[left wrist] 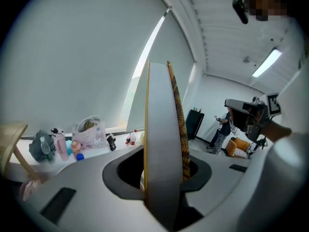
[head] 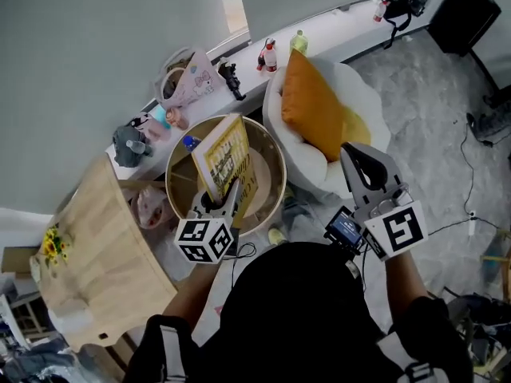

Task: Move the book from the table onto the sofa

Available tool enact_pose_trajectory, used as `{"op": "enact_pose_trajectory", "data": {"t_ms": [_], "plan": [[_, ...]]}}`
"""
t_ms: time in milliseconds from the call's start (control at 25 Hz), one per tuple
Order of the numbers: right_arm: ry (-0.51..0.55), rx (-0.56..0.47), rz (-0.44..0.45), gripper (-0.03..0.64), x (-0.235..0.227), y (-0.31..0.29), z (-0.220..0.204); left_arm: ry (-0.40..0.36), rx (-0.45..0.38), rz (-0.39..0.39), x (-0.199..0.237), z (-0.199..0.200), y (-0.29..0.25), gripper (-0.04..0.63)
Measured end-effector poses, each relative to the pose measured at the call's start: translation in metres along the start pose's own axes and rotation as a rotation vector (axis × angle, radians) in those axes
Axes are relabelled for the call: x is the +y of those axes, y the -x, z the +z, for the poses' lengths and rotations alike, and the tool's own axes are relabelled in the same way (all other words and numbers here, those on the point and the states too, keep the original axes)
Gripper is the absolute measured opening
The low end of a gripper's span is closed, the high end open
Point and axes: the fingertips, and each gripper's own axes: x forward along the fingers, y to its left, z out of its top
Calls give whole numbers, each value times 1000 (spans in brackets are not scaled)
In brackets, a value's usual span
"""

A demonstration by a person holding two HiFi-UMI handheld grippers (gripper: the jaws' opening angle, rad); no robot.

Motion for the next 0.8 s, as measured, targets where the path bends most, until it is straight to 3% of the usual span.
{"op": "enact_pose_trajectory", "data": {"t_ms": [360,800], "plan": [[35,-25,-119,12,-5,59,8,-110,-149,-169,-73,53,37,153],[20,-19,-238,14,-55,116,-1,-143,-147,-310,-150,66,10,153]]}}
